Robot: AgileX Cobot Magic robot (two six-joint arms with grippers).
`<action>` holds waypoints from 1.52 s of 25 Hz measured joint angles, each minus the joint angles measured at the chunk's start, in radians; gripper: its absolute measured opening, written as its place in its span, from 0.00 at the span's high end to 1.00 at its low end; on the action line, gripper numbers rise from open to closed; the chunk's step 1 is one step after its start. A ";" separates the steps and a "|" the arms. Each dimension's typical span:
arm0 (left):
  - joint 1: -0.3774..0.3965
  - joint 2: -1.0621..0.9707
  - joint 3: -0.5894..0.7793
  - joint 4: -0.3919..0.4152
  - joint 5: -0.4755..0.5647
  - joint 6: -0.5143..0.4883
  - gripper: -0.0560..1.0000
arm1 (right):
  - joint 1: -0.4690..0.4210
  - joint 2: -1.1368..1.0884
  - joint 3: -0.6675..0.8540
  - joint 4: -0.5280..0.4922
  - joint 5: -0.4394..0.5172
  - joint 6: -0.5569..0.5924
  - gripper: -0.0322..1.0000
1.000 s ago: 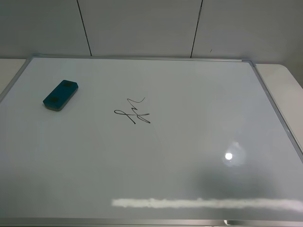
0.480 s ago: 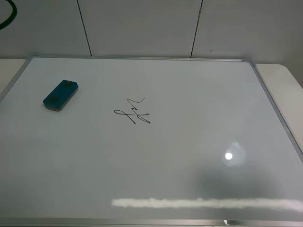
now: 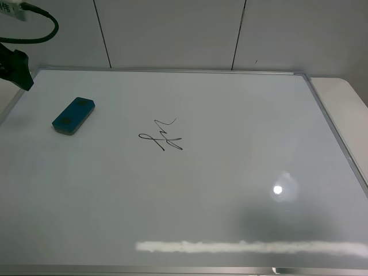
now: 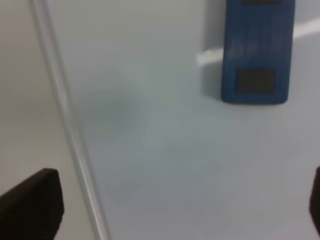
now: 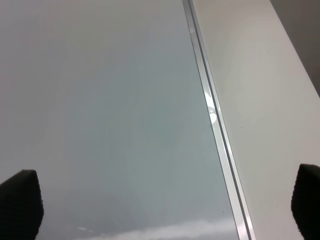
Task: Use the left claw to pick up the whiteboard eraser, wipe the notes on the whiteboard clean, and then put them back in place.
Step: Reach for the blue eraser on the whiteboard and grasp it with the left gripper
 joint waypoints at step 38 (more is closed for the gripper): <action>0.034 0.538 -0.183 -0.294 -0.105 0.179 0.01 | 0.000 0.000 0.000 0.000 0.000 0.000 0.01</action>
